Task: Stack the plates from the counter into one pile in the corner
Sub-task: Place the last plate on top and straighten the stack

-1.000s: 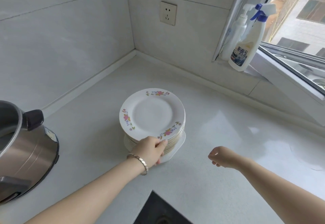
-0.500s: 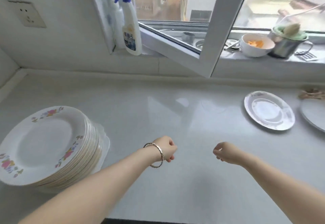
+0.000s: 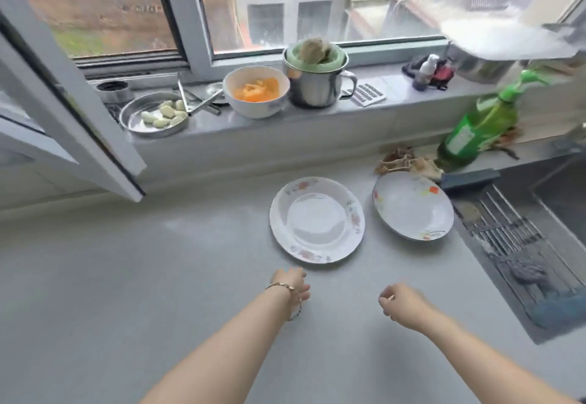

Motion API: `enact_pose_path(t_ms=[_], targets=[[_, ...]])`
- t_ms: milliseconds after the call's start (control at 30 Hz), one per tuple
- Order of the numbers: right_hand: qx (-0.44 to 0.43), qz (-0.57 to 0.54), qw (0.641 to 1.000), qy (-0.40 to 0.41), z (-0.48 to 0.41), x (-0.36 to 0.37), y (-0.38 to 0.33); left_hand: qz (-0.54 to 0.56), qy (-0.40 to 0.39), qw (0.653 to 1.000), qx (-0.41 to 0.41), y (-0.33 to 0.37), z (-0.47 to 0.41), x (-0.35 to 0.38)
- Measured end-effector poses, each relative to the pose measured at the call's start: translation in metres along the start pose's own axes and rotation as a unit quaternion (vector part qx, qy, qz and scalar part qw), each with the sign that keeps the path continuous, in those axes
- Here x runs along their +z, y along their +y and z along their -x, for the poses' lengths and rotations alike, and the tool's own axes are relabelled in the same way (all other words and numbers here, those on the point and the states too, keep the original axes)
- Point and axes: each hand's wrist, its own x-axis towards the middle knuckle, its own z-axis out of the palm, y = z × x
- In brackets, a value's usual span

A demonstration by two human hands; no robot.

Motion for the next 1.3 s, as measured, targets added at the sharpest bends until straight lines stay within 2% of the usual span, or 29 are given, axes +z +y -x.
enact_pose_path(t_ms=[67, 167, 233, 367, 633, 867, 1067, 1300], targets=[[0.005, -0.005, 1.000, -0.006, -0.020, -0.023, 0.013, 0.077, 0.041, 0.996, 0.002, 0.015, -0.022, 0.029], [0.002, -0.013, 1.000, -0.015, -0.046, -0.045, 0.022, 0.194, 0.124, 0.973, -0.001, 0.031, -0.039, 0.052], [-0.005, -0.023, 1.000, -0.019, -0.061, -0.054, 0.023, 0.226, 0.162, 0.960, 0.019, 0.034, -0.049, 0.058], [-0.010, -0.038, 0.999, -0.035, -0.085, -0.063, 0.019, 0.272, 0.136, 0.952, 0.037, 0.039, -0.051, 0.065], [-0.044, -0.033, 0.998, -0.044, -0.092, -0.067, -0.012, 0.236, 0.134, 0.960, 0.062, 0.056, -0.026, 0.041], [-0.091, 0.038, 0.994, -0.056, -0.054, -0.050, -0.062, 0.221, 0.109, 0.962, 0.120, 0.028, 0.029, -0.043], [-0.138, 0.109, 0.982, -0.063, 0.004, 0.003, -0.134, 0.255, 0.136, 0.947, 0.143, -0.023, 0.087, -0.143], [-0.248, 0.156, 0.954, -0.054, 0.087, 0.118, -0.263, 0.372, 0.171, 0.886, 0.219, -0.094, 0.174, -0.309]])
